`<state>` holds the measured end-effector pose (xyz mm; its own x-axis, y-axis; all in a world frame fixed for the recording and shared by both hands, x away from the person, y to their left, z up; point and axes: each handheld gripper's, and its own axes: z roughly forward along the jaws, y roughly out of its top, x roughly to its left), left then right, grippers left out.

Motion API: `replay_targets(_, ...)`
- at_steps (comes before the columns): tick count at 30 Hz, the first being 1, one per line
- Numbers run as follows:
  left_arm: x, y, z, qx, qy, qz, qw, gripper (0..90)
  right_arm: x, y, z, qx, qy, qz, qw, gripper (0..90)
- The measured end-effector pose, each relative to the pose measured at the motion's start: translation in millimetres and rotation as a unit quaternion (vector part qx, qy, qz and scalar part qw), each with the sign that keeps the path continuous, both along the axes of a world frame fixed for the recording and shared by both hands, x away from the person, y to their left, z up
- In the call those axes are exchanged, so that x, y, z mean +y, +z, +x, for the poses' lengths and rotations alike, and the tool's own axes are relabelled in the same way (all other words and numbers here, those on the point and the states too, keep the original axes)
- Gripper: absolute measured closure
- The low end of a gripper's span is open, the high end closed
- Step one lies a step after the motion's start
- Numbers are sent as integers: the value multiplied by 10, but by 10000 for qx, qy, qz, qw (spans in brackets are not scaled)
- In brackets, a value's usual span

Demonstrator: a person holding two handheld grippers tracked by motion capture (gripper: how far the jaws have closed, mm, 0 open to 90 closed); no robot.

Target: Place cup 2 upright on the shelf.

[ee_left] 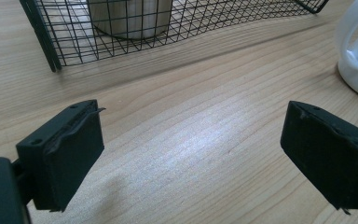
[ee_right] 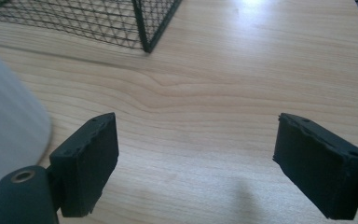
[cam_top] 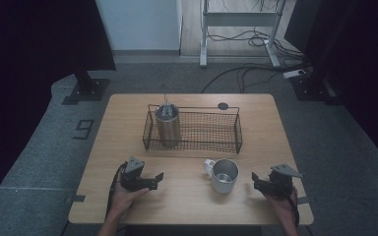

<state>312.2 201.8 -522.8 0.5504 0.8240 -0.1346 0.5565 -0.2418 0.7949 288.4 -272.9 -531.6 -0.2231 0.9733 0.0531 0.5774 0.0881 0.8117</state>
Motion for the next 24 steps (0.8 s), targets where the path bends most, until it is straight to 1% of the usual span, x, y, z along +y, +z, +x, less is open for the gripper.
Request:
replay_targets(10,-13,-12,-12,36,-16,1,10000,60,35,139,-100,-216,220,262,9992,136)
replay_targets(24,-27,-30,-18,67,-44,-31,10000,60,189,311,-216,-447,601,422,9963,135)
